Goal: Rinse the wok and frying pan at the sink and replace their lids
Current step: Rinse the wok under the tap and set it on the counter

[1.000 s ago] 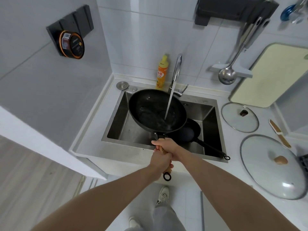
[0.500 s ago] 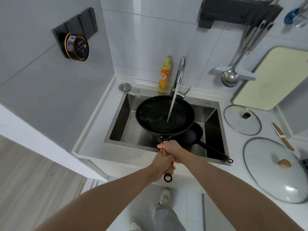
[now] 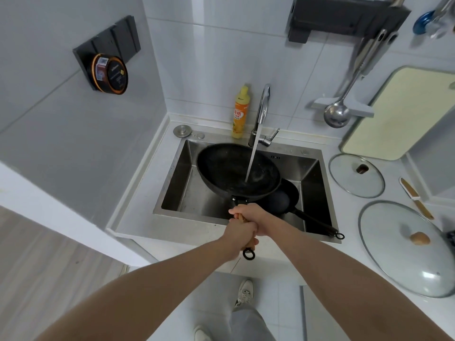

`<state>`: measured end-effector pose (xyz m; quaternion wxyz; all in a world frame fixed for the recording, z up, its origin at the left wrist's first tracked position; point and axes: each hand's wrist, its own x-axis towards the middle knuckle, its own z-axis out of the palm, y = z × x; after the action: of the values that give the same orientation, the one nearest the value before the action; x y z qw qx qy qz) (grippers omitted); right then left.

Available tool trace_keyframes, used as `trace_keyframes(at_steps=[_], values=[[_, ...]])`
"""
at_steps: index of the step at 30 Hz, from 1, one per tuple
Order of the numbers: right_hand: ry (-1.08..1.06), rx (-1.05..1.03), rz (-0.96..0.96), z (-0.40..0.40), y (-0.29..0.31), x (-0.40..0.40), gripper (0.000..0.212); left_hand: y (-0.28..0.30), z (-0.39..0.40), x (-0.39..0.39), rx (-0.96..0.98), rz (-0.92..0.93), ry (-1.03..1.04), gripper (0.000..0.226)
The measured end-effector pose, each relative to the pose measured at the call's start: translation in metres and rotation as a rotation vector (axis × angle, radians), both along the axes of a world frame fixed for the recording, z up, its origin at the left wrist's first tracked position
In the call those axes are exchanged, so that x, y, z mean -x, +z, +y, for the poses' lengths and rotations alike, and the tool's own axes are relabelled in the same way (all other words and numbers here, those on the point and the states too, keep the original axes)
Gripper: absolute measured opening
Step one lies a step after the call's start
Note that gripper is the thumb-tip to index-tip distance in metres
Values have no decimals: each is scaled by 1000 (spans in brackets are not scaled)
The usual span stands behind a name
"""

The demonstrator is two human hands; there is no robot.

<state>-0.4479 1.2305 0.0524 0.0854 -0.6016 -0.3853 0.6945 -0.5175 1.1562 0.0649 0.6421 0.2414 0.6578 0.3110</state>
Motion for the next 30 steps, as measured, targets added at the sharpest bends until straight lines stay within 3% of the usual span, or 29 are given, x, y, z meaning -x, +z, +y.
trace_keyframes(at_steps=[4,11,14,23,27,30], values=[[9,18,-78,-4,-3,-2,26,-1,-4,2,41,-86,-26,9],[-17,-94,-138,-12,-14,-12,26,-8,-14,-6,-51,-80,-105,11],[-75,-71,-49,-11,-15,-17,24,-6,-15,-9,-80,-18,-121,21],[-34,28,149,-6,-10,-23,20,3,-13,-18,-189,207,-159,16],[13,7,30,4,-5,-15,26,10,-1,-13,-48,132,-90,20],[33,-2,-61,3,-1,-13,19,10,-1,-10,4,15,-74,4]])
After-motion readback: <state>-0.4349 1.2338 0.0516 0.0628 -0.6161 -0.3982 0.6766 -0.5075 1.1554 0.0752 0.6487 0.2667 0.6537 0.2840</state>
